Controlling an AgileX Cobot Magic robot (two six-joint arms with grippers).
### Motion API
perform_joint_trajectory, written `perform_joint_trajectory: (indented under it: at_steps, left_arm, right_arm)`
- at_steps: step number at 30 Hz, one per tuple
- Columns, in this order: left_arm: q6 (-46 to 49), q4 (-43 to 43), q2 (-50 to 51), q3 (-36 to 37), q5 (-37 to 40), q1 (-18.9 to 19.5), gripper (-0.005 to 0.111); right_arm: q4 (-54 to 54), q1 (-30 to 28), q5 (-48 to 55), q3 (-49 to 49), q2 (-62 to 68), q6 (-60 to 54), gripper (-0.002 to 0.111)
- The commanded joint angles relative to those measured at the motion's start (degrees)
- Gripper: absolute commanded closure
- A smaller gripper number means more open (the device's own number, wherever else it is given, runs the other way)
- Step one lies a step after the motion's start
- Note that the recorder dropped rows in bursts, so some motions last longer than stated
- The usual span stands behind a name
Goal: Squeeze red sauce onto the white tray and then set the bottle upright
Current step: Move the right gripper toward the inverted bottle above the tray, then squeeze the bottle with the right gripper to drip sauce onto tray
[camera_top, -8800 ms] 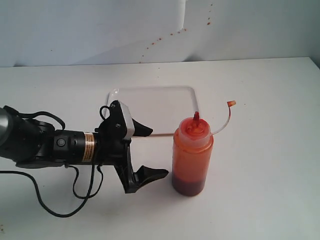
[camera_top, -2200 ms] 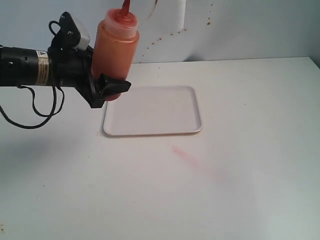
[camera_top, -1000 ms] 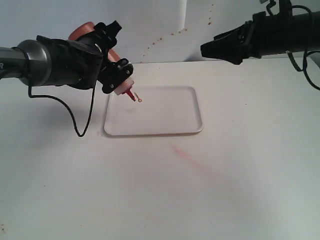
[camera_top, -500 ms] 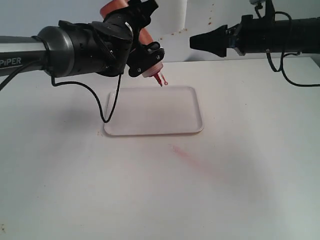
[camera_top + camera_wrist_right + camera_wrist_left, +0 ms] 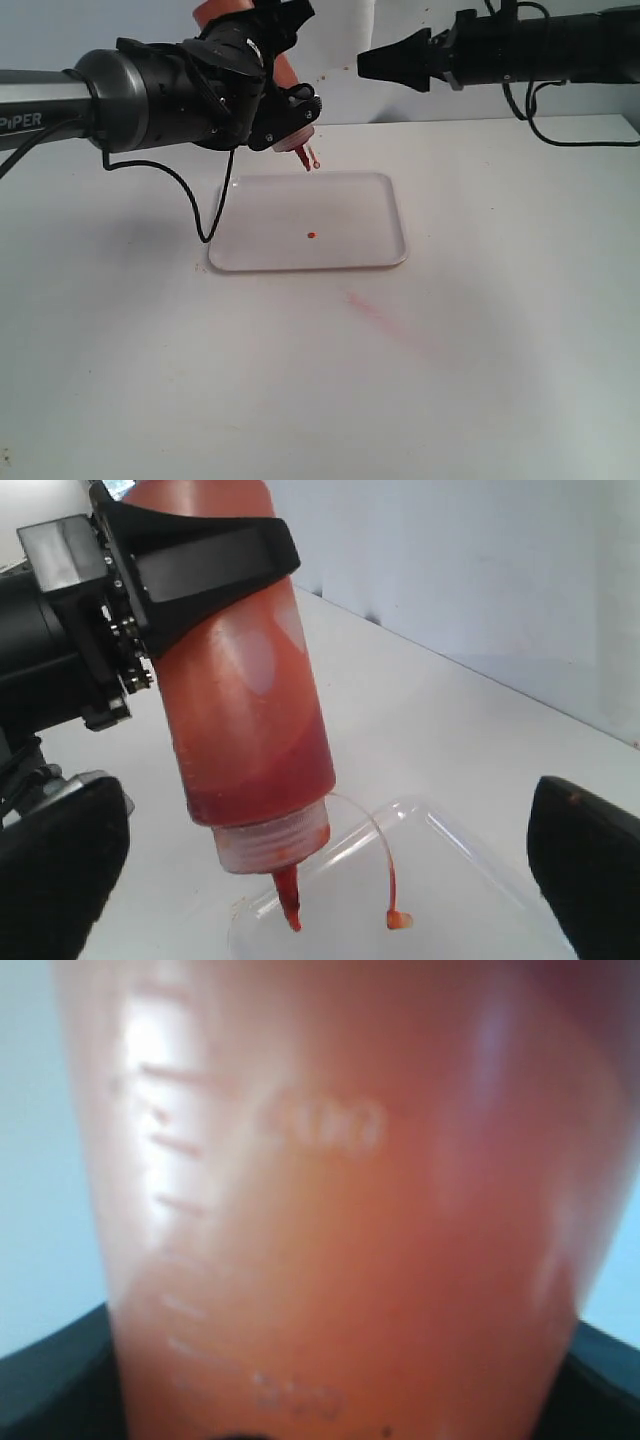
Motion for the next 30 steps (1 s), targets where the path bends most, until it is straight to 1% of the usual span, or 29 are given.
perform_joint_trajectory:
  at_steps: [1, 8, 11, 16, 24, 30]
  left_arm:
    - [0.25, 0.73, -0.67, -0.77, 1.62, -0.34, 0.107]
    - [1.19, 0.73, -0.67, -0.77, 1.07, -1.04, 0.107]
    - [1.55, 0.73, -0.67, -0.77, 0.29, -1.3, 0.107]
    - [1.89, 0.73, -0.67, -0.77, -0.3, -1.3, 0.107]
    - [1.89, 0.73, -0.67, -0.77, -1.96, -2.31, 0.107]
    - [1.89, 0.73, -0.67, -0.77, -1.72, -2.75, 0.107]
  right_arm:
    - [-0.33, 0.85, 0.13, -3.29, 1.94, 1.05, 0.008]
    - [-2.8, 2.02, -1.09, -5.83, 5.59, 3.04, 0.008]
    - [-3.43, 3.3, -1.0, -5.83, 5.74, 0.41, 0.008]
    - [-3.88, 5.06, -1.95, -5.83, 5.74, 0.04, 0.008]
    - [-3.41, 5.44, -1.83, -5.83, 5.74, -1.92, 0.008]
    - [-3.15, 8.1, -1.51, -5.83, 5.74, -3.24, 0.008]
